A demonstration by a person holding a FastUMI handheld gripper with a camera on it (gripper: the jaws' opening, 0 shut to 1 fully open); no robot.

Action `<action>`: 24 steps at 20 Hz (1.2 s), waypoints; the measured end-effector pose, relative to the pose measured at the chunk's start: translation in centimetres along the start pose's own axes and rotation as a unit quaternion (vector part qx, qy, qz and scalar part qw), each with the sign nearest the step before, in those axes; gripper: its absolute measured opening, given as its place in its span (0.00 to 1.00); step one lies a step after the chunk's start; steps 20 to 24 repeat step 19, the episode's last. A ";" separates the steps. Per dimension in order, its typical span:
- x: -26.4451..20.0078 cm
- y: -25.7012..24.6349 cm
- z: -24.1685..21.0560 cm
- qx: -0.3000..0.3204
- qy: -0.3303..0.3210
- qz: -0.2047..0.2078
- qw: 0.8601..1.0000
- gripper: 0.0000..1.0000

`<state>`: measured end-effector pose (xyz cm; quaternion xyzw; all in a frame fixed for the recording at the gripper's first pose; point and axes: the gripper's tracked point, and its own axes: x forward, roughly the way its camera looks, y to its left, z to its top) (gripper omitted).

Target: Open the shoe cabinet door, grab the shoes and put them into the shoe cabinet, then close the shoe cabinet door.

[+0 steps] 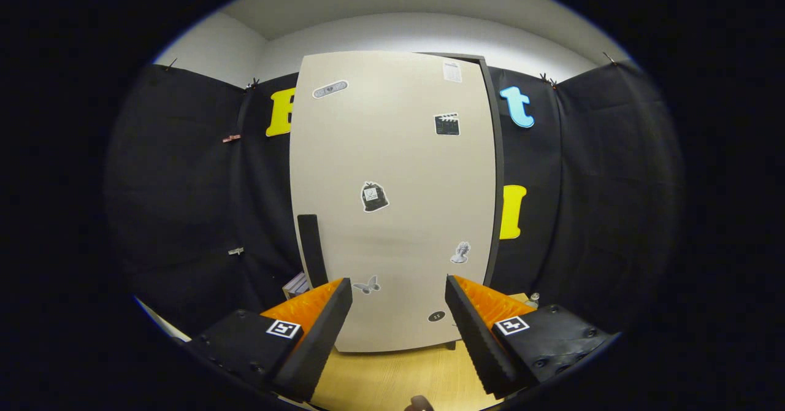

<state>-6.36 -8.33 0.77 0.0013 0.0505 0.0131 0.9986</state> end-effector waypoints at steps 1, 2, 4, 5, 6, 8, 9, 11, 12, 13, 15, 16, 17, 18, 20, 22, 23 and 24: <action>0.0 0.1 0.1 0.000 0.000 0.000 1.000 0.99; -0.1 0.2 0.2 0.001 -0.001 0.001 1.000 0.99; -0.2 0.4 0.3 -0.001 -0.003 0.003 1.000 0.99; -0.3 0.5 0.5 -0.003 -0.005 0.004 1.000 0.99; -0.3 0.6 0.6 -0.005 -0.008 0.005 1.000 0.99; -0.4 0.8 0.7 -0.010 -0.010 0.007 1.000 0.99; -0.4 0.8 0.6 -0.012 -0.010 0.008 1.000 0.99; -0.7 1.1 0.8 -0.014 -0.013 0.012 1.000 0.99; -0.7 1.2 0.9 -0.014 -0.014 0.014 1.000 0.99; -0.7 1.2 0.8 -0.016 -0.014 0.014 1.000 0.99; -0.8 1.1 0.6 -0.020 -0.010 0.014 1.000 0.99; -0.9 1.2 0.7 -0.019 -0.011 0.015 1.000 0.99; -0.9 1.1 0.8 -0.018 -0.013 0.014 1.000 0.99; -0.9 1.0 0.9 -0.017 -0.014 0.014 1.000 0.99; -0.9 0.8 0.8 -0.016 -0.013 0.012 1.000 0.99; -0.9 0.8 0.8 -0.016 -0.013 0.012 1.000 0.99; -0.9 0.8 0.8 -0.016 -0.013 0.012 1.000 0.99; -0.9 0.8 0.8 -0.016 -0.013 0.012 1.000 0.99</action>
